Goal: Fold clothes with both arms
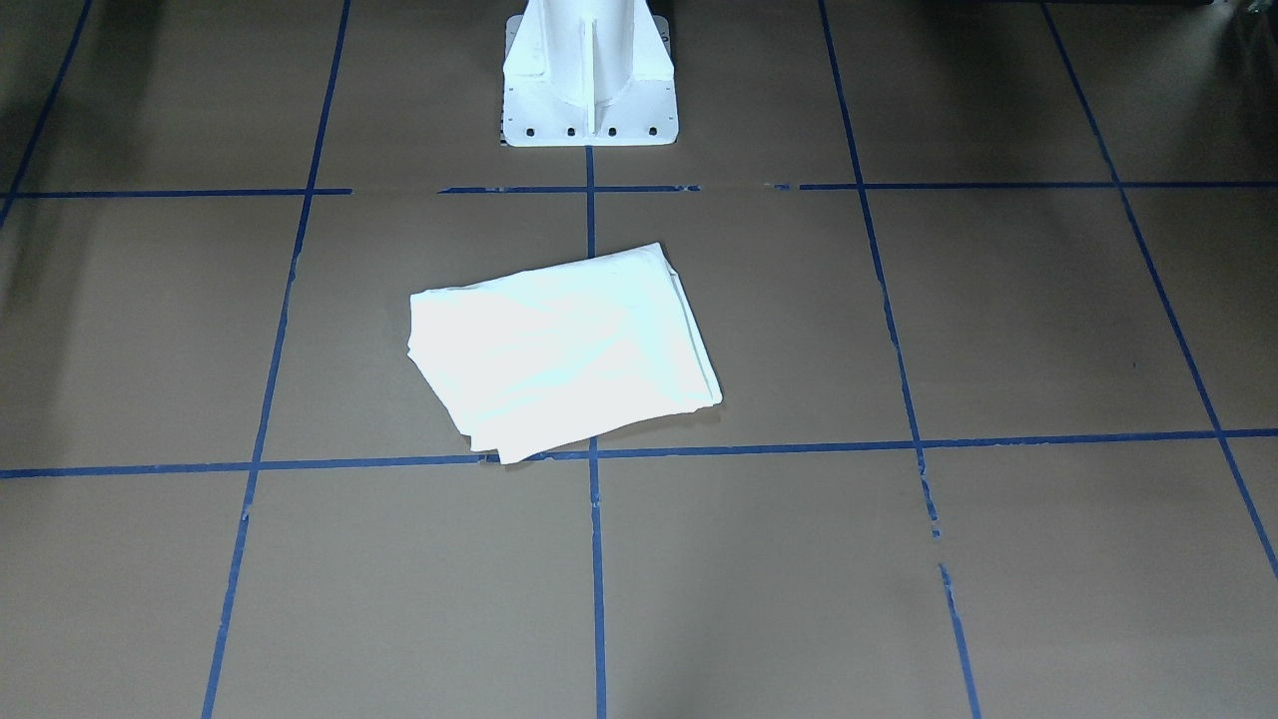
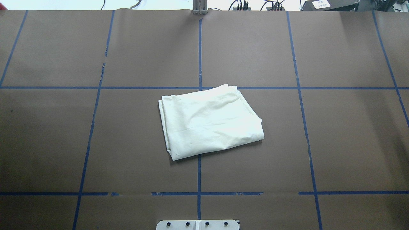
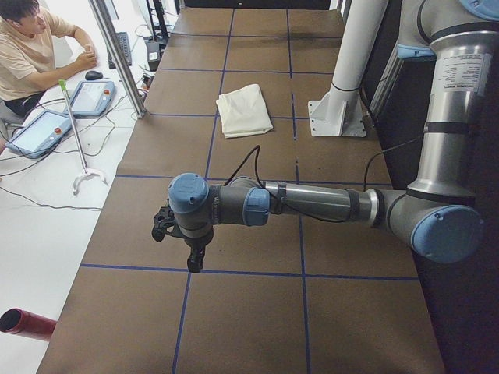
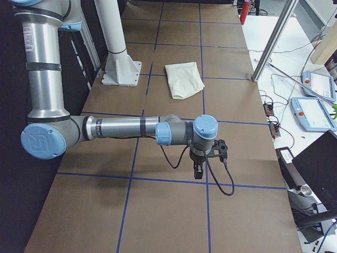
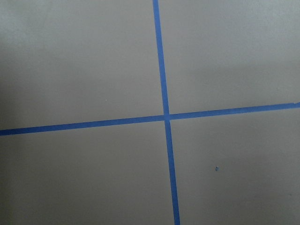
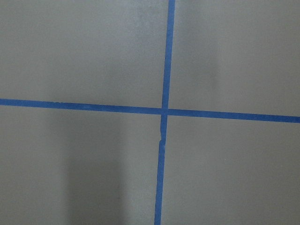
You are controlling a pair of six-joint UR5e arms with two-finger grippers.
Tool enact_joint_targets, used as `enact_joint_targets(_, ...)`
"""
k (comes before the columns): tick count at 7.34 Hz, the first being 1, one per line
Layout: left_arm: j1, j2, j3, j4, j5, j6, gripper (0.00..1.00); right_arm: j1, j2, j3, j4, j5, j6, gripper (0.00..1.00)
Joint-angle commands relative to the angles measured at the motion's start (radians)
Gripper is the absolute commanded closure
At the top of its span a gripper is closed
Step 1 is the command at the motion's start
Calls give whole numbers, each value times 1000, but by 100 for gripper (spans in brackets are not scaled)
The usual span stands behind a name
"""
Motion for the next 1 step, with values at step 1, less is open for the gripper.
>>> enact_joint_targets(1, -4, -5, -4, 0, 0, 1, 0, 0, 0, 3, 0, 0, 2, 0)
